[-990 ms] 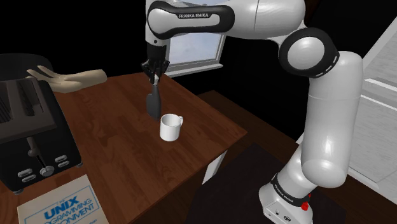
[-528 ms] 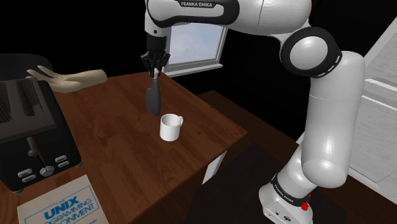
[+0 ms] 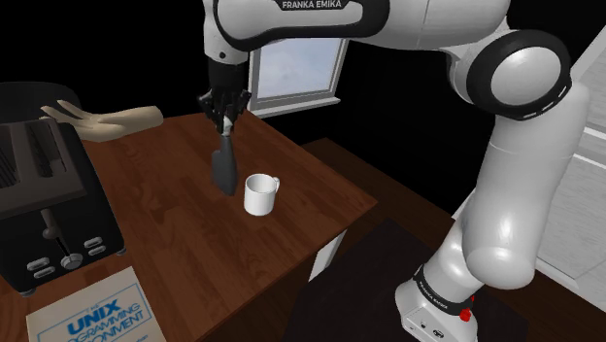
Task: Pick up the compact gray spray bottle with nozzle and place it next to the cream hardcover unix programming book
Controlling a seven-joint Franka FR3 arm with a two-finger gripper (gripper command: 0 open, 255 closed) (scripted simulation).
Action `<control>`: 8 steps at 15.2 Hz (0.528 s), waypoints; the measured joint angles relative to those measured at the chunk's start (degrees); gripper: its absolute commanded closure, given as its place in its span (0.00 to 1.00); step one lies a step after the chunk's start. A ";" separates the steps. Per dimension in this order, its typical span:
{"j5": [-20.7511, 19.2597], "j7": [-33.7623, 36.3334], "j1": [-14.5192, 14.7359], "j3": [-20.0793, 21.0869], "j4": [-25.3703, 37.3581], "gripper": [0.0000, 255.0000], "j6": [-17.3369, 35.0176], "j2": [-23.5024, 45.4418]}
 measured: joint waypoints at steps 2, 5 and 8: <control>0.09 1.99 1.14 0.74 -2.01 1.00 0.48 -1.46; 0.09 5.31 3.10 1.99 -3.98 1.00 0.91 -2.92; 0.39 8.90 5.07 3.45 -7.74 1.00 1.96 -5.52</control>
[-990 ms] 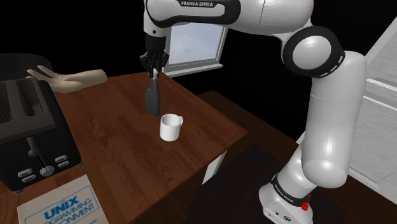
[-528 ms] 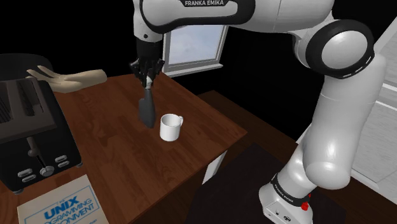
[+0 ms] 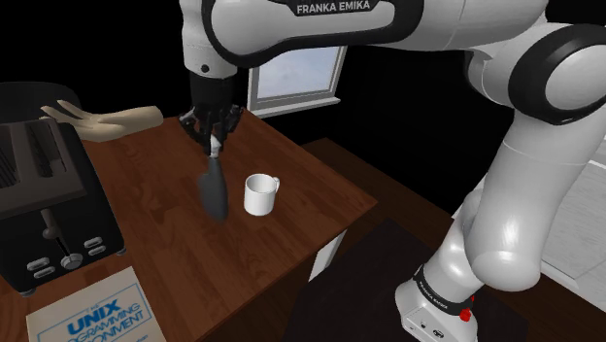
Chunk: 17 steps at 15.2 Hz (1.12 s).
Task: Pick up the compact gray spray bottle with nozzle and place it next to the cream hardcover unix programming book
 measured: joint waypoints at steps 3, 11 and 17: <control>-0.27 4.01 2.39 1.57 -0.51 1.00 -0.05 -0.37; -0.70 6.68 3.67 2.36 -4.79 1.00 4.30 -0.12; -1.18 7.06 3.65 2.21 -8.22 1.00 8.57 0.80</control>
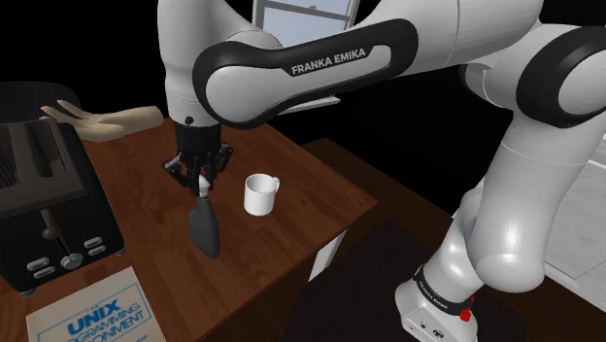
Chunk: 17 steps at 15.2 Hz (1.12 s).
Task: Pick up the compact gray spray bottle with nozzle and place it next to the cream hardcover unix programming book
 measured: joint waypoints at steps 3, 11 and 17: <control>-0.24 0.19 0.07 -0.04 -0.49 1.00 1.00 0.54; -0.25 0.20 0.05 -0.05 -0.72 0.00 1.23 0.50; 0.01 0.06 0.09 0.06 0.90 0.00 -0.84 -0.02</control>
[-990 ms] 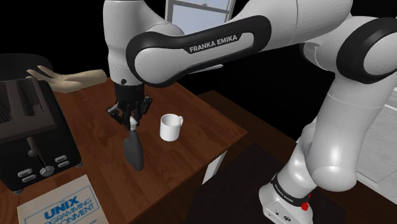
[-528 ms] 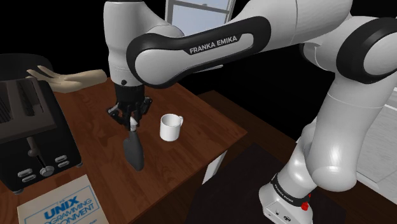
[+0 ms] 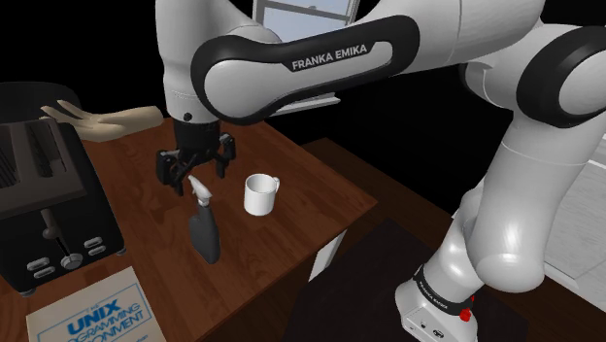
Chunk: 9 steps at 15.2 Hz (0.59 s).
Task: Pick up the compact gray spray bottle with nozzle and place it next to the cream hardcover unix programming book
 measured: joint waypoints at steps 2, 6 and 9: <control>0.44 -0.32 -0.01 0.13 2.44 0.00 -3.23 -0.89; 0.58 -0.47 -0.04 0.15 3.42 0.00 -4.52 -1.18; 0.60 -0.45 -0.02 0.16 3.48 0.00 -4.63 -1.21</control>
